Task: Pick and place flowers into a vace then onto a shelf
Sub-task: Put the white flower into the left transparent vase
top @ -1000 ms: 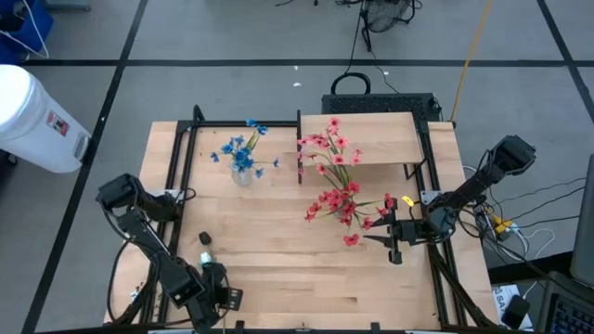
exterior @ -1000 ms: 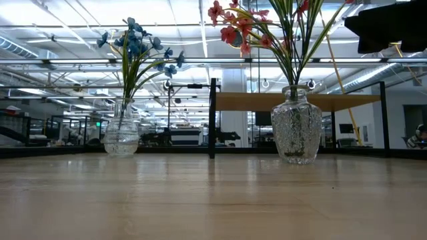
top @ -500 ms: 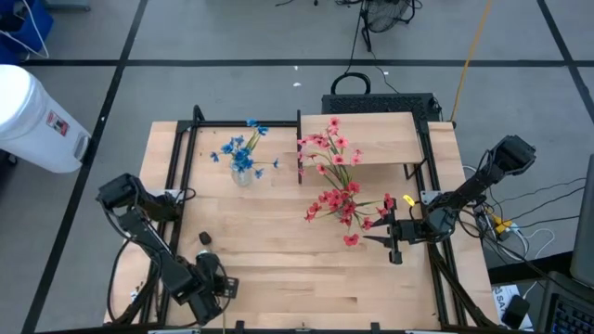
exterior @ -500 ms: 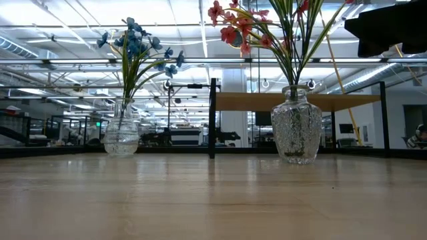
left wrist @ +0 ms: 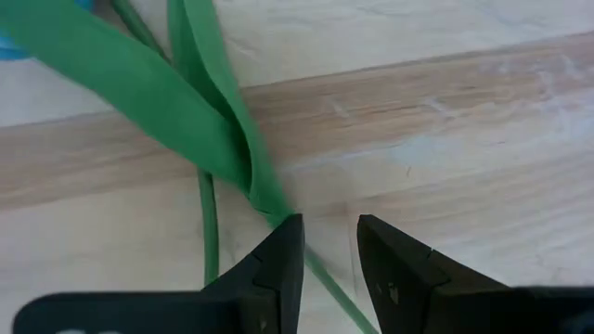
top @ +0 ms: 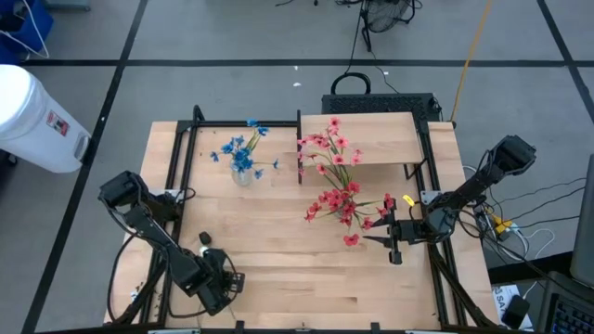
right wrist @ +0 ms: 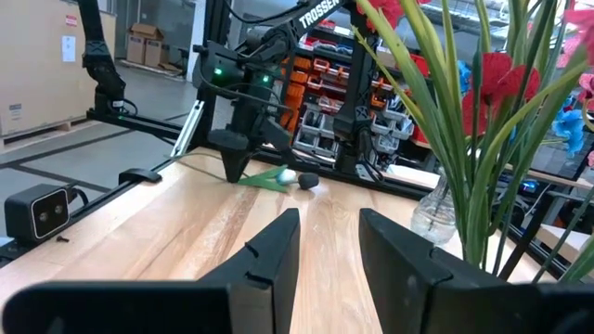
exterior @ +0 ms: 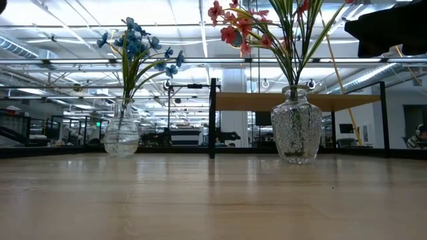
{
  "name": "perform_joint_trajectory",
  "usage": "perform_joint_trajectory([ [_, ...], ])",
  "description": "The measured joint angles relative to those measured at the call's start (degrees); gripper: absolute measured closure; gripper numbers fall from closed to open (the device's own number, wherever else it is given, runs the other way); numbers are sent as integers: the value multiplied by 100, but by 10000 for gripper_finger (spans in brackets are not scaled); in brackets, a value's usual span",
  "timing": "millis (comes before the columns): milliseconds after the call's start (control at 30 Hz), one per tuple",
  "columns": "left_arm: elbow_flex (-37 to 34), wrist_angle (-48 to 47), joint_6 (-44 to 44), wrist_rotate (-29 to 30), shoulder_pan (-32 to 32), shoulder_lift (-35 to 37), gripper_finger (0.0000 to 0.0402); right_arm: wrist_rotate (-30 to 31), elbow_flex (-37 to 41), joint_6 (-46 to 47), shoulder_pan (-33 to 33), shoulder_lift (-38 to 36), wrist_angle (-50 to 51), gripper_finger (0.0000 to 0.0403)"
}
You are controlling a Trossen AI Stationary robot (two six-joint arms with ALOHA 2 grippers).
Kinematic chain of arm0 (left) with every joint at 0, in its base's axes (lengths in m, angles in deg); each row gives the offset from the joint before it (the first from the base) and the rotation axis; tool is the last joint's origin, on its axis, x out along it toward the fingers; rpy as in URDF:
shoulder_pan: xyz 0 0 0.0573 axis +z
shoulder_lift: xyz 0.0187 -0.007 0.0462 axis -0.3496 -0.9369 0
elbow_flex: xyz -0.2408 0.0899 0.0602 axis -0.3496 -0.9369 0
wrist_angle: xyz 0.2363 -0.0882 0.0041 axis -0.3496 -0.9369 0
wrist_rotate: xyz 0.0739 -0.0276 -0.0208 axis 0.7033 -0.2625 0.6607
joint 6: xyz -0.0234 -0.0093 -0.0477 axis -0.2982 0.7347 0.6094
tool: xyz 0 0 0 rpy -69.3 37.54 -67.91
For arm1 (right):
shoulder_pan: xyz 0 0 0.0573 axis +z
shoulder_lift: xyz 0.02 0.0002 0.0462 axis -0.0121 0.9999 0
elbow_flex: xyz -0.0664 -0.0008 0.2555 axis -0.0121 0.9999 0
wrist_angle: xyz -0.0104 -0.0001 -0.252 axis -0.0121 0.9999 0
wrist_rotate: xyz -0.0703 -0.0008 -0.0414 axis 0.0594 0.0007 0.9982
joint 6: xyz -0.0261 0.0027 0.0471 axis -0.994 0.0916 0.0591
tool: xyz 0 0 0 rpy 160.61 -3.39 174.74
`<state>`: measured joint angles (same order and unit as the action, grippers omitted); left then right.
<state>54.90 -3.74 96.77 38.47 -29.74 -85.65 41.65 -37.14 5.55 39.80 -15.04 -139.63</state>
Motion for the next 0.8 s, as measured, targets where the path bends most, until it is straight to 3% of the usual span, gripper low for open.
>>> perform_joint_trajectory([
  [433, 227, 105, -578, -268, 165, 33, 289, 0, 0, 103, 0, 2, 44, 298],
  [567, 281, -5, -518, -171, 103, 33, 289, 0, 0, 150, 0, 2, 55, 298],
  [667, 281, -221, -422, -607, 59, 35, 289, 0, 0, 151, 0, 2, 56, 298],
  [800, 281, -366, -174, -595, -69, 35, 289, 0, 0, 152, -1, 2, 108, 298],
])
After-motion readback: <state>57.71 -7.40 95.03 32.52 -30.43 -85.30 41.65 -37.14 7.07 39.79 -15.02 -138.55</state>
